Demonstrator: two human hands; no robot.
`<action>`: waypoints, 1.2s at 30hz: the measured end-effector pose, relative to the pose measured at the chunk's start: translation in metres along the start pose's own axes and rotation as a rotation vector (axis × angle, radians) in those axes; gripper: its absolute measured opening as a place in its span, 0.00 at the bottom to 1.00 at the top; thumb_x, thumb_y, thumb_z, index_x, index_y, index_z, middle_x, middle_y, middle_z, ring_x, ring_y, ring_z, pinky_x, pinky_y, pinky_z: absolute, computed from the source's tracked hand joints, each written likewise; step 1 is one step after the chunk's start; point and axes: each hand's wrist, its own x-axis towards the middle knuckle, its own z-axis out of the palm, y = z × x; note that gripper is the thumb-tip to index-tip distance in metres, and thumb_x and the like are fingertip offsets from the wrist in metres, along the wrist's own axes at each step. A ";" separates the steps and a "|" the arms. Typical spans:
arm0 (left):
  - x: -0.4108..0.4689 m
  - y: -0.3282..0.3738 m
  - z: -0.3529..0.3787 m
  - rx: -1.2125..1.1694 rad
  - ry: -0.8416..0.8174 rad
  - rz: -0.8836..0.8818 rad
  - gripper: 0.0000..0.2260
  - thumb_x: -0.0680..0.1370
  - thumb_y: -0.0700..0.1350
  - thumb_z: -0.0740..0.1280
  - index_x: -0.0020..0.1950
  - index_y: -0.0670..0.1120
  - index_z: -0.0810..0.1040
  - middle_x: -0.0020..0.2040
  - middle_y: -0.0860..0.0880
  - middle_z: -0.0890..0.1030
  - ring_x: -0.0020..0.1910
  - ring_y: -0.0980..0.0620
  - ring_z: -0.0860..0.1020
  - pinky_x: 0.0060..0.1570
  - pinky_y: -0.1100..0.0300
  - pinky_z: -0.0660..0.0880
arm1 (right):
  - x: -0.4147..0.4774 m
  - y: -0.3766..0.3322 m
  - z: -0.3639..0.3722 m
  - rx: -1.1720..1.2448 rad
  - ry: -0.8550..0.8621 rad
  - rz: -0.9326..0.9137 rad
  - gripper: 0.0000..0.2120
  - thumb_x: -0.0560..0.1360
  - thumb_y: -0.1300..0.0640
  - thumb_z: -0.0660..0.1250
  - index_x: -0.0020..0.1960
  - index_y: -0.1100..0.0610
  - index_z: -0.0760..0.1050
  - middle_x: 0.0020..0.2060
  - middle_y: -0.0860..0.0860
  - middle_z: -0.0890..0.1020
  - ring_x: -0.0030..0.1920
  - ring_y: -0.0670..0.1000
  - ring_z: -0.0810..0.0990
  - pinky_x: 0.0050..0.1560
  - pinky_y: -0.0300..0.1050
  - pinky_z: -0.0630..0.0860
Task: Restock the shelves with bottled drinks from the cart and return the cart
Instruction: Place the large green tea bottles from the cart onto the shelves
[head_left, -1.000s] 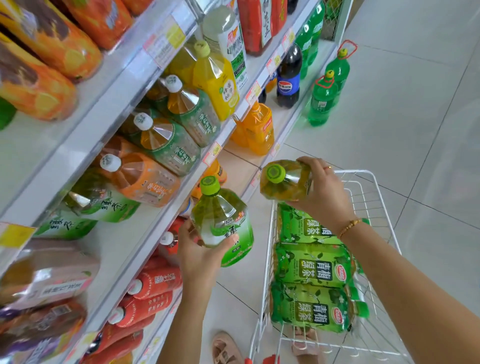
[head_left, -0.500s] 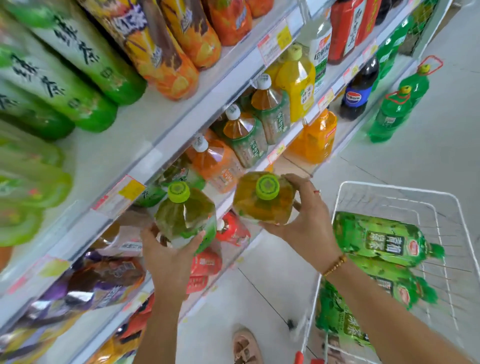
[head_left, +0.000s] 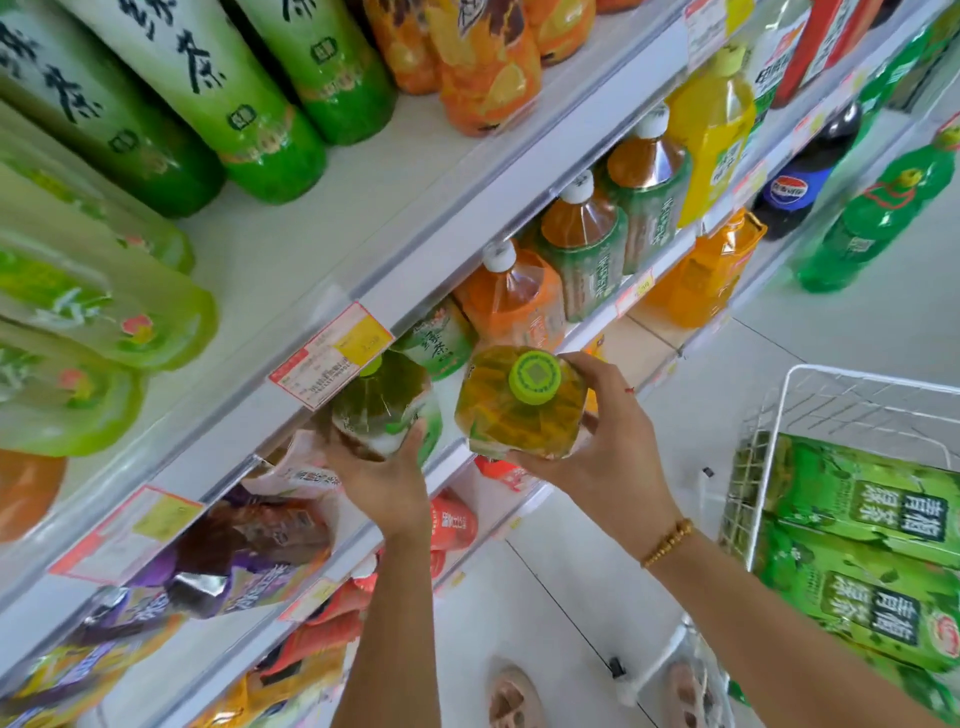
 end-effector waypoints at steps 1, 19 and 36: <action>0.001 -0.005 0.000 0.012 -0.010 -0.002 0.41 0.64 0.41 0.79 0.72 0.37 0.63 0.66 0.39 0.73 0.65 0.44 0.72 0.67 0.53 0.67 | -0.001 0.001 0.003 -0.001 -0.006 0.005 0.41 0.56 0.49 0.82 0.63 0.50 0.66 0.57 0.45 0.74 0.58 0.45 0.75 0.54 0.46 0.78; 0.017 -0.008 -0.012 -0.102 -0.128 -0.736 0.18 0.73 0.54 0.71 0.34 0.40 0.77 0.34 0.45 0.83 0.34 0.52 0.83 0.43 0.56 0.81 | 0.006 0.007 0.030 0.016 -0.004 0.087 0.41 0.56 0.53 0.82 0.64 0.55 0.67 0.58 0.48 0.75 0.58 0.46 0.74 0.55 0.43 0.78; 0.053 0.005 -0.031 0.117 -0.905 -0.314 0.15 0.71 0.30 0.68 0.55 0.42 0.75 0.55 0.47 0.78 0.52 0.52 0.79 0.45 0.72 0.73 | 0.026 -0.012 0.044 -0.100 -0.176 0.025 0.41 0.59 0.50 0.81 0.67 0.50 0.64 0.62 0.47 0.71 0.61 0.47 0.71 0.58 0.40 0.75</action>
